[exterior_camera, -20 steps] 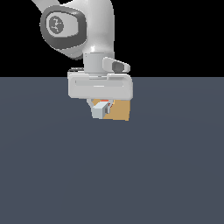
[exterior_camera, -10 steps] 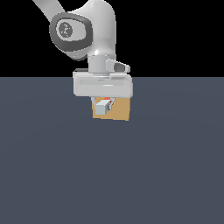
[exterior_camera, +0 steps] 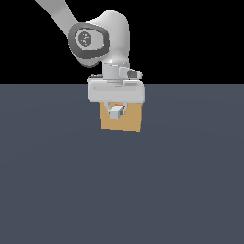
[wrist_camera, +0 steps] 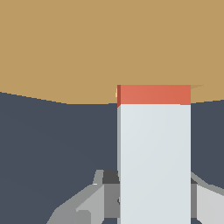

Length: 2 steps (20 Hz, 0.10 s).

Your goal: Insert the peg into the horizontal hole in a box.

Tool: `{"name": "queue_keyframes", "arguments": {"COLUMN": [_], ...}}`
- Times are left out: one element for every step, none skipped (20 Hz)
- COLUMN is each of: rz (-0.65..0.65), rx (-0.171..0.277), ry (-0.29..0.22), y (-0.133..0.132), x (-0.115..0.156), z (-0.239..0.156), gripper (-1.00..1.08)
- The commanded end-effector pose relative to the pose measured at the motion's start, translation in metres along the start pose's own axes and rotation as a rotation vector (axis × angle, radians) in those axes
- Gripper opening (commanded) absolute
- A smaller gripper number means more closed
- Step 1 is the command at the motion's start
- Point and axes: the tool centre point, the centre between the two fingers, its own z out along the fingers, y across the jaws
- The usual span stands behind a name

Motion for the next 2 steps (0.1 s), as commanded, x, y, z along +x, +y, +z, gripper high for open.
{"name": "queue_keyframes", "arguments": {"rz": [-0.003, -0.003], "rx": [-0.004, -0.004], "ry": [0.003, 0.003], "y": [0.0012, 0.0012], "x": [0.0085, 0.0087], "z": [-0.0009, -0.0009], "gripper": [-1.00, -1.00]}}
